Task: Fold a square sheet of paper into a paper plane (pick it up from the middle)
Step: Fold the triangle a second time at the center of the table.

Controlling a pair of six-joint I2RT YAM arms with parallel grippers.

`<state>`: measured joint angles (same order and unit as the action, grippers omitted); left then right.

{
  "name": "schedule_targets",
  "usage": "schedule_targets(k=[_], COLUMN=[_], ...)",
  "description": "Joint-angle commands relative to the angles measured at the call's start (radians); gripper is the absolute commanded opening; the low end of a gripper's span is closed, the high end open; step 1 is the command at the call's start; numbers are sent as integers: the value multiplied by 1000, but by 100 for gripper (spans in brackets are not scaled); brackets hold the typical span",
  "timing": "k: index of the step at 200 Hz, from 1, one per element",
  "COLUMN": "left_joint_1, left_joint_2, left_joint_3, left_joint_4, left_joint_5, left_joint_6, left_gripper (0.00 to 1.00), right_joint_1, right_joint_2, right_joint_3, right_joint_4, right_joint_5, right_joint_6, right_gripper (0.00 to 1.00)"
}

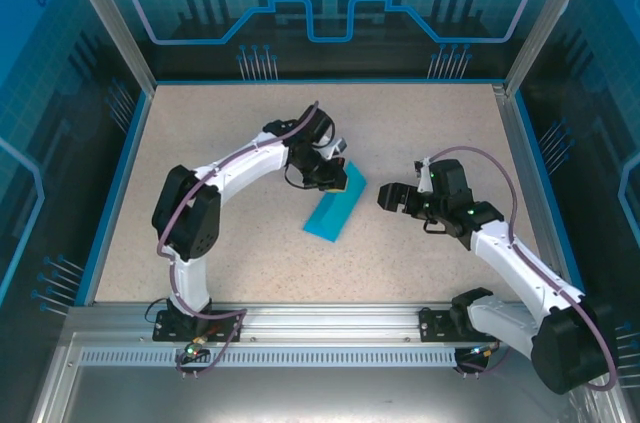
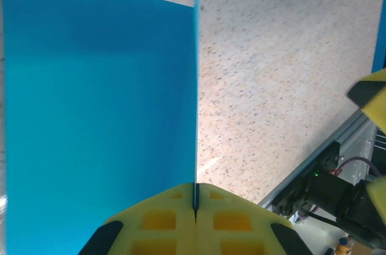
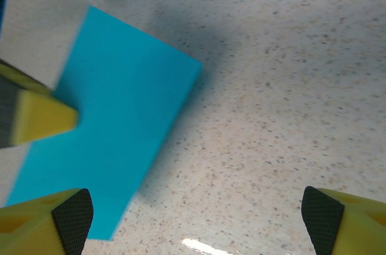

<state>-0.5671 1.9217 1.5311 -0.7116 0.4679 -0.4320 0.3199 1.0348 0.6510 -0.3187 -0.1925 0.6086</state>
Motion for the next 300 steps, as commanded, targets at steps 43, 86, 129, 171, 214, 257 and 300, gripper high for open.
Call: schedule_targets(k=[43,86,129,171,214,257,300], left_joint_1=[3,4,4,3,4,3,3], left_joint_2=[14,9,8,11,13,11,14], left_joint_3=[-106,-129,-133,-131,-127,-126,-126], left_joint_4=[193,210,201,195,193,188,182], left_joint_5=[-30,-19,-21,-14,-11,-10,-12], left_joint_6=[-116,-154,-159,-160,-159,-160,-155], left_gripper=[0,3,4,4,4,4,4], right_joint_1=[98,341,586,734,781,783,791], right_joint_2=[122,173,188,320,458,505,504], right_joint_3=[74,149,173,276,361,377,385], right_joint_4=[-32,-125,-120,-104,-168,-165,-175], right_joint_5=[-132,101,392,526,684,701,688], right_joint_6=[-138,-183,-179,-168,-95,-68,-82], right_gripper=[81,79,84,85,81,65,53])
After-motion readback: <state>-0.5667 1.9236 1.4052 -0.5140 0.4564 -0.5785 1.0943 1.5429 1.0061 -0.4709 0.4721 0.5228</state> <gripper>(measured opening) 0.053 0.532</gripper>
